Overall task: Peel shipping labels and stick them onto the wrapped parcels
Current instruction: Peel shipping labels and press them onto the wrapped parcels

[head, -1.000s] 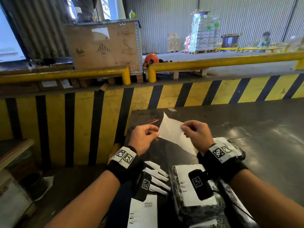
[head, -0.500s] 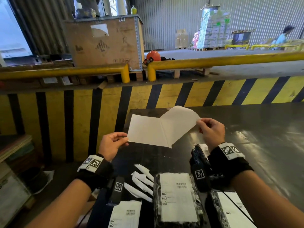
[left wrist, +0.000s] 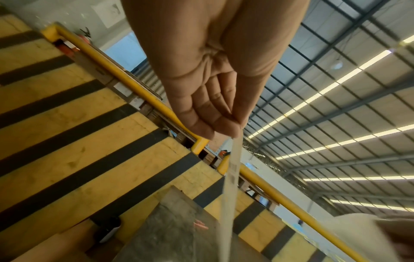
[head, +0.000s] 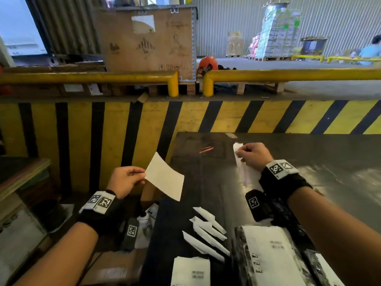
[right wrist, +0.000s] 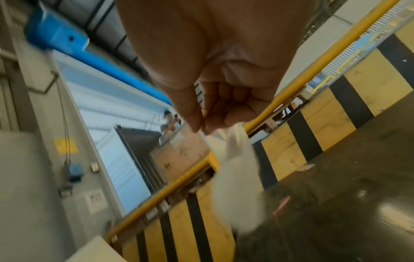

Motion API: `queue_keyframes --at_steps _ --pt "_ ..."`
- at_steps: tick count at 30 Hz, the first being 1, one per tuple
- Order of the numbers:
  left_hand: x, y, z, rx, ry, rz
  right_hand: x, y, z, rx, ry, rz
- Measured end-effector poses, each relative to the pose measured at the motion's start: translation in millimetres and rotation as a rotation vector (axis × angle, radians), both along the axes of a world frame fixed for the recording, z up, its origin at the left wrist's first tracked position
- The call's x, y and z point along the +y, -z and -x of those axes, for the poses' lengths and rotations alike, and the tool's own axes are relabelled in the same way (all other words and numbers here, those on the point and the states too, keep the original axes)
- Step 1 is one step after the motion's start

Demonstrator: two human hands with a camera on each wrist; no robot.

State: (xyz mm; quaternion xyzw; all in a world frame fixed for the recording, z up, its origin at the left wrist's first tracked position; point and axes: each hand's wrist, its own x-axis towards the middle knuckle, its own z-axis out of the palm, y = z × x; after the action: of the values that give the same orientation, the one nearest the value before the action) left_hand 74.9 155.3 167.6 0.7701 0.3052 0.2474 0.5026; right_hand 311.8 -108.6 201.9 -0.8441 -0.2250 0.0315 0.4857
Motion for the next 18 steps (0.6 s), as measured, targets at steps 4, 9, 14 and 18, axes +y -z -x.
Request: queue_keyframes --at_steps 4,9,14,18 --pt "7.4 14.7 -4.7 0.045 0.085 0.000 55.1 33.0 8.5 0.014 -0.179 0.502" --pt "8.3 34.4 -19.7 0.038 0.137 0.027 98.3 90.6 10.8 0.051 -0.226 0.809" --pt "4.7 47.8 -33.5 0.042 0.172 0.049 110.3 117.1 6.8 0.078 -0.245 0.864" --pt "3.2 52.6 -45.6 0.020 0.210 0.112 104.1 116.4 11.5 0.076 -0.264 0.864"
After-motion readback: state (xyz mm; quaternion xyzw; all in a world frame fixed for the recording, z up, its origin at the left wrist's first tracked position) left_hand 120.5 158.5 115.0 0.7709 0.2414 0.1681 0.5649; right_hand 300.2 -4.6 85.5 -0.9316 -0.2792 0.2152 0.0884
